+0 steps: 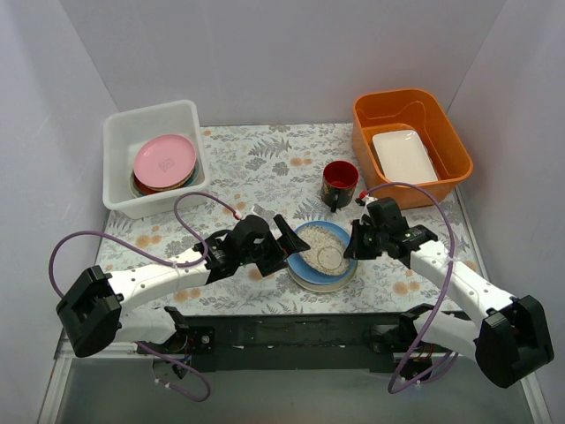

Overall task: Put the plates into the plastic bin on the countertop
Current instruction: Pick up the plate at the center of the board.

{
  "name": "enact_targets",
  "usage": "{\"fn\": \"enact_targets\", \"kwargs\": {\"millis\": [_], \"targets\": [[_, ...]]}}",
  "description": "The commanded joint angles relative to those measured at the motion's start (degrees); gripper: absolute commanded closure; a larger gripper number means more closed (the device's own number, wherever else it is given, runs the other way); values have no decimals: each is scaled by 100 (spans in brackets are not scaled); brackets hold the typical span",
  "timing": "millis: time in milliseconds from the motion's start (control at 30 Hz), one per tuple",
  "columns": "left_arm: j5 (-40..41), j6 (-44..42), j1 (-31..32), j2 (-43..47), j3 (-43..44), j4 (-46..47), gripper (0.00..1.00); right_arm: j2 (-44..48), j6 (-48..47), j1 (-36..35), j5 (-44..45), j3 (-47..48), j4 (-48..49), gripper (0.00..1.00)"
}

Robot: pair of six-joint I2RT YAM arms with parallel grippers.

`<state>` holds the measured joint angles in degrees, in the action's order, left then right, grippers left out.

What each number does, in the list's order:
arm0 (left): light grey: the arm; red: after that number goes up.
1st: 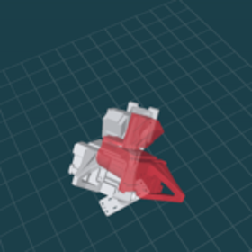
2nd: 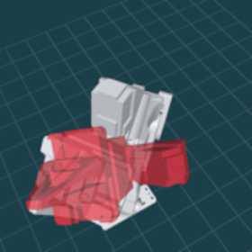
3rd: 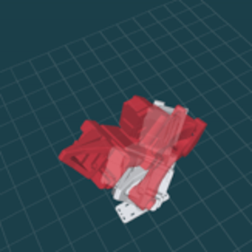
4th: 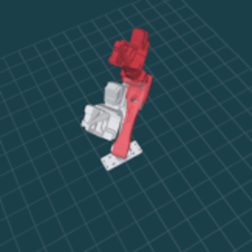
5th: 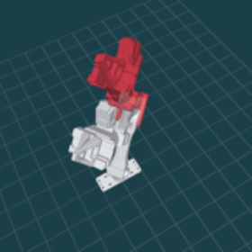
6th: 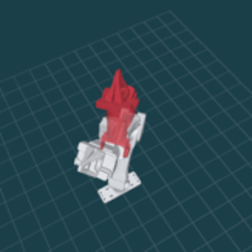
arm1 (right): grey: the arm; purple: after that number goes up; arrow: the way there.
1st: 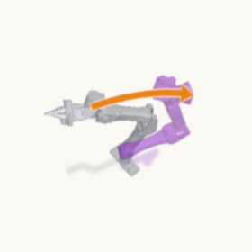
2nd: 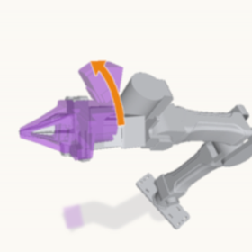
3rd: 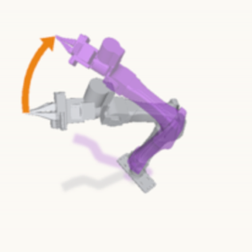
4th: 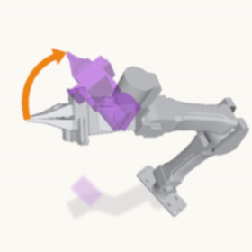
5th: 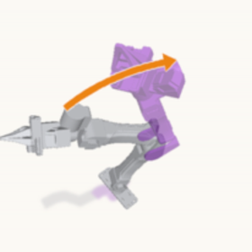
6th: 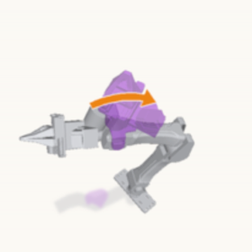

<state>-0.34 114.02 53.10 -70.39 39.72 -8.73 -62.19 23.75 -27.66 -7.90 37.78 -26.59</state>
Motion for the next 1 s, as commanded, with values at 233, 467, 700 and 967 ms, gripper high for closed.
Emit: {"fn": "enact_targets", "kwargs": {"millis": [233, 467, 700, 967], "targets": [[297, -64, 34, 104, -70, -41, 2, 331, 165, -3, -1002, 414, 488, 99], [491, -160, 34, -45, -26, 117, 4, 366, 165, -3, -1406, 450, 532, 99], [482, -257, 34, -405, 114, 196, 9, 392, 174, -3, -1732, 397, 663, 99], [526, -319, 42, -581, 176, 337, 22, 287, 157, -11, -2294, 344, 787, 99]]}}
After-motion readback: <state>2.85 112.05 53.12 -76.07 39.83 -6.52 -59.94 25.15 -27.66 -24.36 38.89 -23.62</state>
